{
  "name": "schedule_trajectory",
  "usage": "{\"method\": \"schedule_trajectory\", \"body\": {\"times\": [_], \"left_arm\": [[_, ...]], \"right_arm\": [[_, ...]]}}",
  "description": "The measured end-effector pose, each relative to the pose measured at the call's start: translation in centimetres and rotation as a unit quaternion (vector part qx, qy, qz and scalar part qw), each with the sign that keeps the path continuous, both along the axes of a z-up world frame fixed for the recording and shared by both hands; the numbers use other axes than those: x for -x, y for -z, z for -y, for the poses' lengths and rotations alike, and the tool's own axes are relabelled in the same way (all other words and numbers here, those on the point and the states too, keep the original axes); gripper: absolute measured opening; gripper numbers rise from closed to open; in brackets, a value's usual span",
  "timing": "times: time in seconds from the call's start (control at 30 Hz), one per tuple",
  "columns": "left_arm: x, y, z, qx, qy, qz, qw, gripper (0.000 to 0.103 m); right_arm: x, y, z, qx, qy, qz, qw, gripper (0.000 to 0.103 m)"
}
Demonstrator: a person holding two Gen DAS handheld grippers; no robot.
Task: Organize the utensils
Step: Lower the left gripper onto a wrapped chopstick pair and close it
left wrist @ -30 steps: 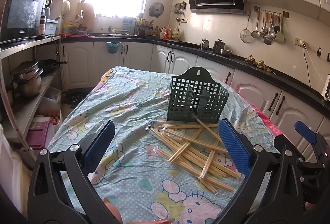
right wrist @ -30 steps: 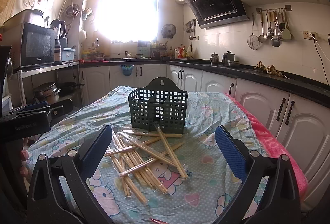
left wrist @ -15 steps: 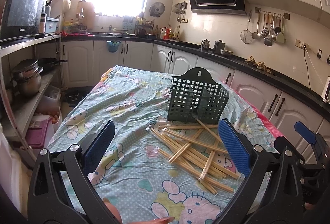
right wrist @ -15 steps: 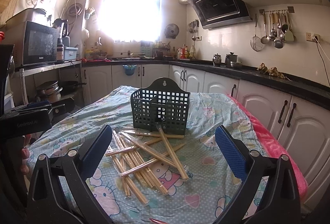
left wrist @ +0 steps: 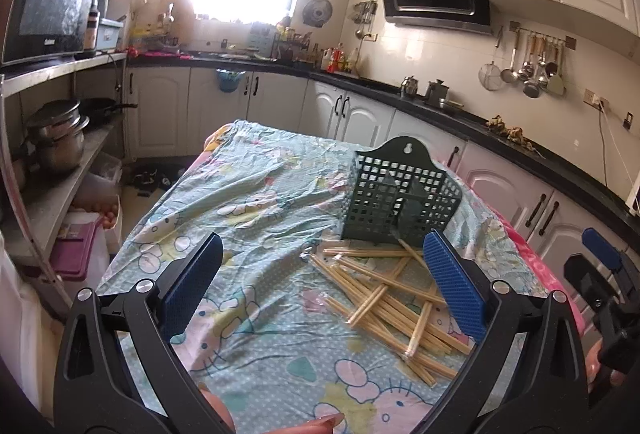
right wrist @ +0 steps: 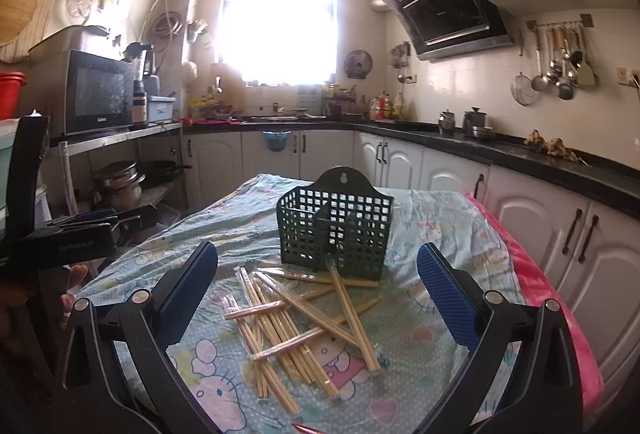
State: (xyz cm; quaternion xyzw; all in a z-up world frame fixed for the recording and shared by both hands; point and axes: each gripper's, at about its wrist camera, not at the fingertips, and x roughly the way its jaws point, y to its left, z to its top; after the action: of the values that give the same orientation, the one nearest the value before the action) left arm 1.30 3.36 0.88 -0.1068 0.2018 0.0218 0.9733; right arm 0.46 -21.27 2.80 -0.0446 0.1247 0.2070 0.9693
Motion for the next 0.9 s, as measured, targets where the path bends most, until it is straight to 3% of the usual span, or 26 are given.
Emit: {"method": "schedule_trajectory", "body": {"times": [0.47, 0.83, 0.9], "left_arm": [[-5.2, -2.0, -2.8, 0.013, -0.026, -0.020, 0.9994, 0.093], [-11.1, 0.5, -1.4, 0.026, 0.031, -0.093, 0.9949, 0.093], [-11.9, 1.4, -1.2, 0.038, 0.052, -0.104, 0.9925, 0.093]], "right_arm": [[-6.1, -1.5, -0.3, 0.036, 0.016, -0.026, 0.999, 0.097], [-12.7, -0.5, -0.9, 0.042, 0.012, -0.095, 0.994, 0.096], [-13.6, 0.1, -1.1, 0.048, 0.012, -0.107, 0.993, 0.088]]}}
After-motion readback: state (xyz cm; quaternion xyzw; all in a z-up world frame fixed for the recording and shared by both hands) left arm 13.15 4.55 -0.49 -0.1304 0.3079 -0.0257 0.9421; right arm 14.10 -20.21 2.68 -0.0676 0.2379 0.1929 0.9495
